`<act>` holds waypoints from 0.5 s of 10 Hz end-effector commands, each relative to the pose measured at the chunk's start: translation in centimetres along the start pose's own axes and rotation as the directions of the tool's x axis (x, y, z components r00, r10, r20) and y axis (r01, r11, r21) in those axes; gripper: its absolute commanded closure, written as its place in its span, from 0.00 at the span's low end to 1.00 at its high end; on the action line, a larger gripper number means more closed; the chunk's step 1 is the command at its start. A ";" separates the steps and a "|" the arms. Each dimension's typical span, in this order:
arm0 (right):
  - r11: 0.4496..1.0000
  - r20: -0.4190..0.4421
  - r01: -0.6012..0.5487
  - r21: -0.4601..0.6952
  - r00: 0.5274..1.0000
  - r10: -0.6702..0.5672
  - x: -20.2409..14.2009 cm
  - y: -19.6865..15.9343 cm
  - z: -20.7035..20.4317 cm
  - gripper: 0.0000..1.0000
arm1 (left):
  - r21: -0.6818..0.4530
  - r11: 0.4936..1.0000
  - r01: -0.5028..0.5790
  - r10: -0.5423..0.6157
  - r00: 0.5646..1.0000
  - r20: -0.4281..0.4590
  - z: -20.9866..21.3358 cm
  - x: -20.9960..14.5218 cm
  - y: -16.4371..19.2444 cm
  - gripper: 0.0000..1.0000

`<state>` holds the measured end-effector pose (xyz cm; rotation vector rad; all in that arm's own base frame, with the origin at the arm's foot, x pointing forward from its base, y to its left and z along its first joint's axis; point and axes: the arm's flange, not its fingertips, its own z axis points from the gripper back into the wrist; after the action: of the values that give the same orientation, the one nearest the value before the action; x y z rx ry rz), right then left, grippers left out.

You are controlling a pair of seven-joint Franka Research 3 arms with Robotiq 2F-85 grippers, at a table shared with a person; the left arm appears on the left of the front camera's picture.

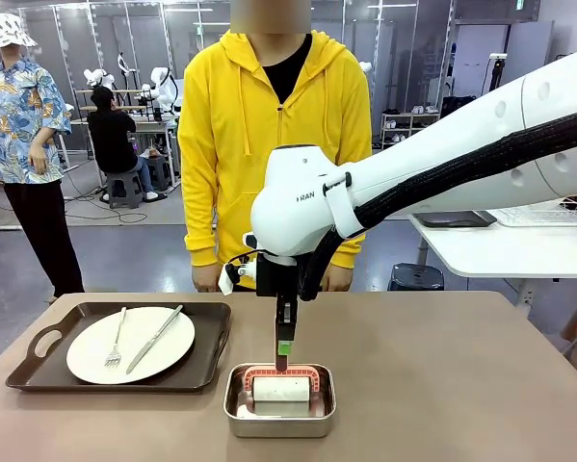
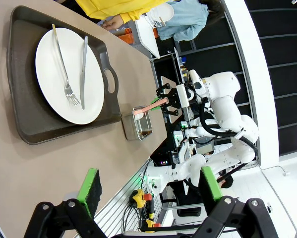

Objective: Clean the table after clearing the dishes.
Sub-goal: Place the Lint Roller back on top of the Airtight Container.

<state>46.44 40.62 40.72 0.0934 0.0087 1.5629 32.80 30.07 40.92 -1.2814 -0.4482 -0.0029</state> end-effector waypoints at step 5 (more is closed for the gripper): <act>0.998 0.053 0.024 -0.050 0.998 -0.021 -0.5 0.6 2.2 0.39 | -0.003 1.000 0.007 -0.007 1.000 0.003 0.2 -0.1 -0.1 0.00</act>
<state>46.83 40.25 42.24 0.0891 -0.0362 1.5471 32.80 30.07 40.92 -1.2814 -0.4482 -0.0029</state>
